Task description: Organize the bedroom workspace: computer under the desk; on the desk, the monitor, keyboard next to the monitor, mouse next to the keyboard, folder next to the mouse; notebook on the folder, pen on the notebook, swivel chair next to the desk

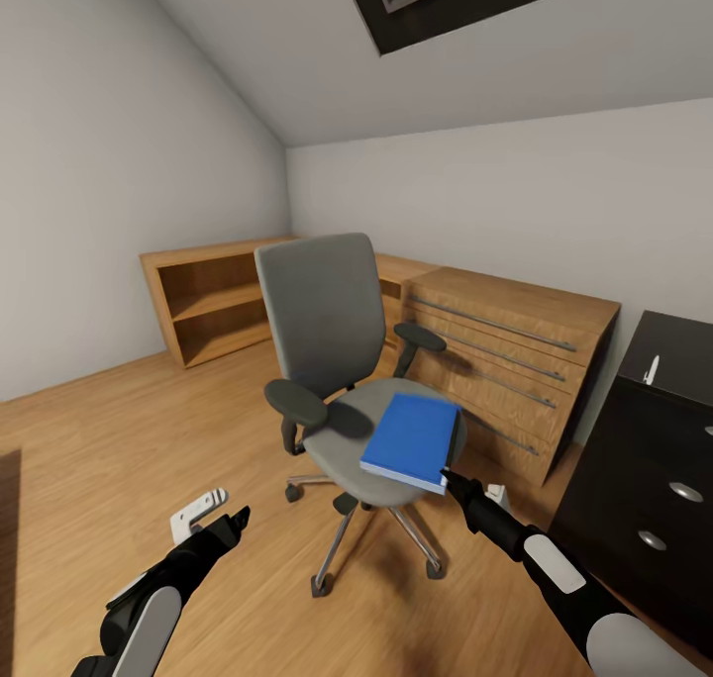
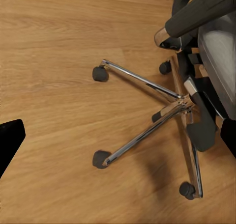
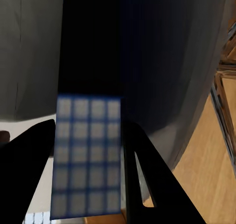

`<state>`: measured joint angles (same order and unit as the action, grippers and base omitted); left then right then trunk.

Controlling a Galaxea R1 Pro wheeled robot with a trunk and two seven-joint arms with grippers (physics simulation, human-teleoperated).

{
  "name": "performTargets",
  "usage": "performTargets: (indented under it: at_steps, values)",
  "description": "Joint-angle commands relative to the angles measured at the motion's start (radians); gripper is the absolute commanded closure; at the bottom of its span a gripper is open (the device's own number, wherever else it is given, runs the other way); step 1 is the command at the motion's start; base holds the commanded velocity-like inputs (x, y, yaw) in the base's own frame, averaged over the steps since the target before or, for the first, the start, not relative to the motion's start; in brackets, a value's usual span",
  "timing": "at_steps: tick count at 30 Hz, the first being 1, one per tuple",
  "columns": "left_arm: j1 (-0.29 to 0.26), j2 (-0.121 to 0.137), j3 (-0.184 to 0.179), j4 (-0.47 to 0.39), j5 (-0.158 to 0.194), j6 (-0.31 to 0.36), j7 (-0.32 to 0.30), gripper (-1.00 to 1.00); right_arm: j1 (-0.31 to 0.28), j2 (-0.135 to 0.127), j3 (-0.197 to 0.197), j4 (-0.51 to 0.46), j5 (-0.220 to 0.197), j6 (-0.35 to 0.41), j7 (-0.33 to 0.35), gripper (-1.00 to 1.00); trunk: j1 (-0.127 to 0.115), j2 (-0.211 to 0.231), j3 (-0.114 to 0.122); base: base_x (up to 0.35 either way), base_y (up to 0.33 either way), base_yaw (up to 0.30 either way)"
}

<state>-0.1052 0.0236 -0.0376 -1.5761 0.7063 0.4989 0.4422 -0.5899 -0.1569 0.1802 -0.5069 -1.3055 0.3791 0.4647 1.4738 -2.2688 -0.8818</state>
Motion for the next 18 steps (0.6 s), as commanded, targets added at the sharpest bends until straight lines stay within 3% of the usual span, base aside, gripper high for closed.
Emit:
performTargets:
  at_steps: [1, 10, 18]
  values:
    - [-0.001, 0.001, -0.002, -0.001, 0.010, 0.001, 0.010, -1.00, -0.001, -0.001, 0.005, 0.000, -0.008, 0.001, 0.002, 1.00, -0.004, 0.007, 0.002, 0.000, 0.000, 0.000]
    - [-0.001, 0.000, -0.001, 0.005, 0.007, -0.002, 0.020, -1.00, -0.001, -0.002, 0.004, -0.003, -0.008, 0.000, 0.003, 1.00, -0.039, 0.070, 0.030, -0.019, 0.000, 0.000]
    - [-0.001, -0.002, -0.002, 0.005, 0.008, -0.002, 0.058, -1.00, -0.001, -0.003, 0.005, -0.004, -0.008, -0.031, 0.005, 1.00, -0.069, 0.126, 0.055, -0.273, 0.000, 0.000]
